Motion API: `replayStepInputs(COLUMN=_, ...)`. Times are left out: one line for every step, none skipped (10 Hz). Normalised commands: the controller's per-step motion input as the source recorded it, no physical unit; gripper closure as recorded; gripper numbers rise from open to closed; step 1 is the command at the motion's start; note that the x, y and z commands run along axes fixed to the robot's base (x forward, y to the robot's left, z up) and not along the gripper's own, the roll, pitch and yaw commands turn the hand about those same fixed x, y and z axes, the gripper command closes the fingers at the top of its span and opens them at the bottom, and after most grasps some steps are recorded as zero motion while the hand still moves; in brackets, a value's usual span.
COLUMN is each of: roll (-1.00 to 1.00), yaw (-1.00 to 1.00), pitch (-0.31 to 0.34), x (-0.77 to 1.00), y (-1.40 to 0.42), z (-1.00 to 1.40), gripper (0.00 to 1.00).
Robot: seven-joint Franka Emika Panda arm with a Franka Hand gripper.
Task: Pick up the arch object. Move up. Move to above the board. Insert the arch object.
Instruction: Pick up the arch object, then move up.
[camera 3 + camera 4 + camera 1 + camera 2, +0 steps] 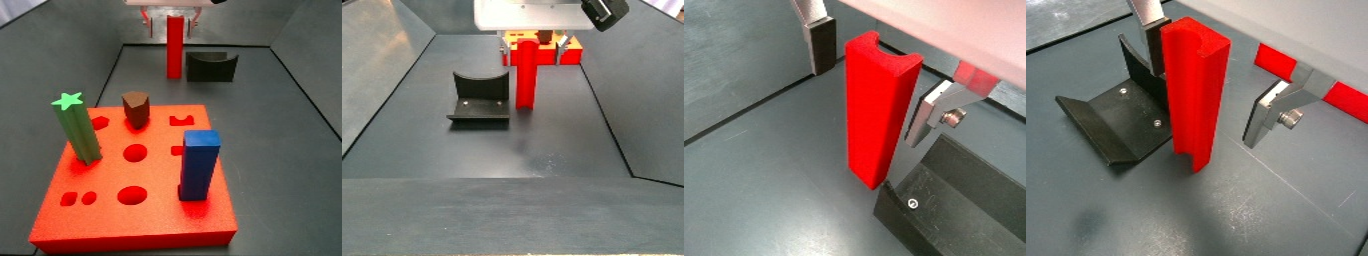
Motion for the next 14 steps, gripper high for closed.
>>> replayStepInputs(roll=0.0, yaw=0.0, pitch=0.0, x=0.0, y=0.0, z=0.0, gripper=0.0)
replayStepInputs(roll=0.0, yaw=0.0, pitch=0.0, x=0.0, y=0.0, z=0.0, gripper=1.0)
replayStepInputs(roll=0.0, yaw=0.0, pitch=0.0, x=0.0, y=0.0, z=0.0, gripper=1.0)
replayStepInputs(roll=0.0, yaw=0.0, pitch=0.0, x=0.0, y=0.0, z=0.0, gripper=1.0)
replayStepInputs(roll=0.0, yaw=0.0, pitch=0.0, x=0.0, y=0.0, z=0.0, gripper=1.0)
replayStepInputs(roll=0.0, yaw=0.0, pitch=0.0, x=0.0, y=0.0, z=0.0, gripper=1.0)
replayStepInputs(roll=0.0, yaw=0.0, pitch=0.0, x=0.0, y=0.0, z=0.0, gripper=1.0)
replayStepInputs(roll=0.0, yaw=0.0, pitch=0.0, x=0.0, y=0.0, z=0.0, gripper=1.0)
replayStepInputs(roll=0.0, yaw=0.0, pitch=0.0, x=0.0, y=0.0, z=0.0, gripper=1.0)
replayStepInputs(roll=0.0, yaw=0.0, pitch=0.0, x=0.0, y=0.0, z=0.0, gripper=1.0)
replayStepInputs(roll=0.0, yaw=0.0, pitch=0.0, x=0.0, y=0.0, z=0.0, gripper=1.0)
replayStepInputs(roll=0.0, yaw=0.0, pitch=0.0, x=0.0, y=0.0, z=0.0, gripper=1.0)
replayStepInputs(roll=0.0, yaw=0.0, pitch=0.0, x=0.0, y=0.0, z=0.83, gripper=1.0)
replayStepInputs(roll=0.0, yaw=0.03, pitch=0.019, x=-0.01, y=0.06, z=0.78, gripper=1.0)
